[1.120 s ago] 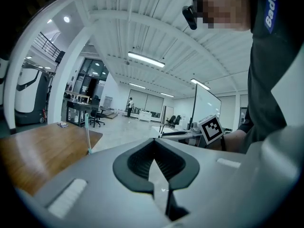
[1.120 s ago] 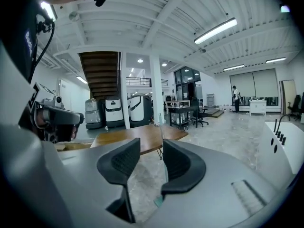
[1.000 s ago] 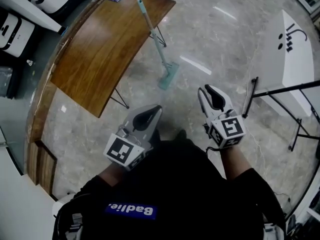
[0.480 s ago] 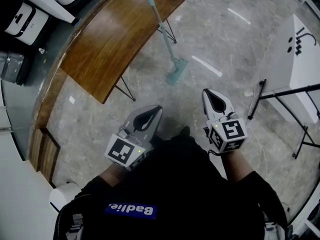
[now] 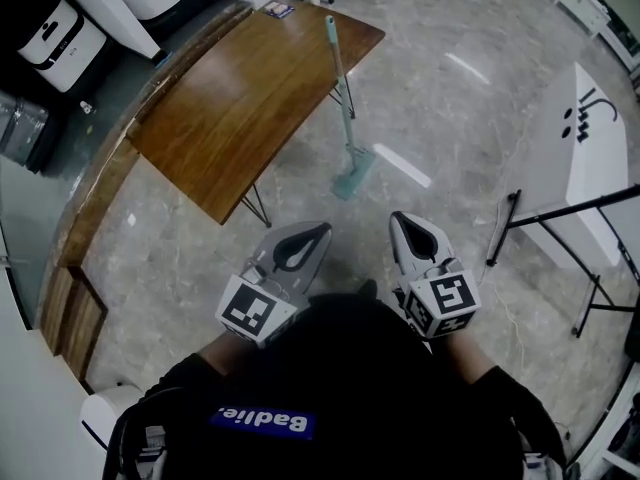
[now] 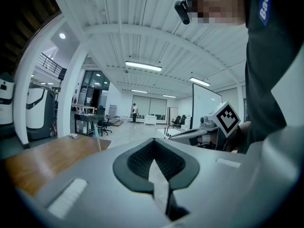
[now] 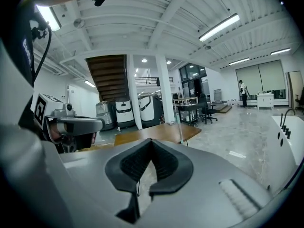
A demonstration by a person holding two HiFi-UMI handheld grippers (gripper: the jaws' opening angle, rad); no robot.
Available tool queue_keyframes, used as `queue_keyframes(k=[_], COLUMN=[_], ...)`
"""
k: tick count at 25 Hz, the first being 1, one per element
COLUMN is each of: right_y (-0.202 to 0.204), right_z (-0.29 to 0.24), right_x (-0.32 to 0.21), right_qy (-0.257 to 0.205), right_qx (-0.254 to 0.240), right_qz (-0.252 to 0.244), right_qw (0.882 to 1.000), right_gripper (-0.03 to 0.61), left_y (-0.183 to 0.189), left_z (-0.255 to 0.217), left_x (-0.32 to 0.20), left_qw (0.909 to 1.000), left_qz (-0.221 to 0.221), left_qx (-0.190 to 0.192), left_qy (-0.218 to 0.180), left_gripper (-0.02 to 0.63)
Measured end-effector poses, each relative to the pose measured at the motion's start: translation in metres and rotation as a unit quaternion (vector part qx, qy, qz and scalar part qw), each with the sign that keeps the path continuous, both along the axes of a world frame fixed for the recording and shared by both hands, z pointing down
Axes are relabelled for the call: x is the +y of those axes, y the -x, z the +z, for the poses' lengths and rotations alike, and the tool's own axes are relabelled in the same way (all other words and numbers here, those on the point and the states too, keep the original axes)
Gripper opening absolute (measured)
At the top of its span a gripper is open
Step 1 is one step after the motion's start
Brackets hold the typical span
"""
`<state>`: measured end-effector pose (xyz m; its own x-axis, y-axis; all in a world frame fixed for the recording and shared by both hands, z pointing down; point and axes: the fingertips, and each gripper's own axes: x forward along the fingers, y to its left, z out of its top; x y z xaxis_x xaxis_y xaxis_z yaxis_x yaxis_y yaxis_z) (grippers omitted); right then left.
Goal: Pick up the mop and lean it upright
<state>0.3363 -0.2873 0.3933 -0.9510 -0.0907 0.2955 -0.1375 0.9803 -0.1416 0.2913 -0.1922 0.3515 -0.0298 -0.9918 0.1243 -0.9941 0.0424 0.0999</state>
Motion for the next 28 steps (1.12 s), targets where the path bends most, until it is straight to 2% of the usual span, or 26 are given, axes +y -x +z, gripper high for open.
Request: queue_keyframes(k=[10, 14, 19, 28], right_y=[0.028, 0.031, 0.035, 0.032], right_z=[-0.042, -0.035, -0.029, -0.029], right_x=[0.058, 0.074, 0.089, 0.098], right_qy=[-0.024, -0.036, -0.031, -0.035], right_qx=[-0.045, -0.043, -0.034, -0.037], right_qz=[-0.028, -0.044, -0.068, -0.079], right_qw=[0.998, 0.997, 0.997, 0.996], right_gripper=[0.005, 0.003, 0.003, 0.003], left_y=[0.021, 0.025, 0.023, 0.016], left_z=[-0.003, 0.003, 0.002, 0.002], left_x=[0.027, 0.034, 0.041, 0.047], left_qw=[0.9998, 0.9998, 0.9999, 0.9998], left_qz=[0.013, 0.011, 0.01, 0.007], left_qx=[-0.009, -0.012, -0.009, -0.016], left_qy=[-0.015, -0.013, -0.005, -0.007], left_gripper=[0.018, 0.018, 0.018, 0.018])
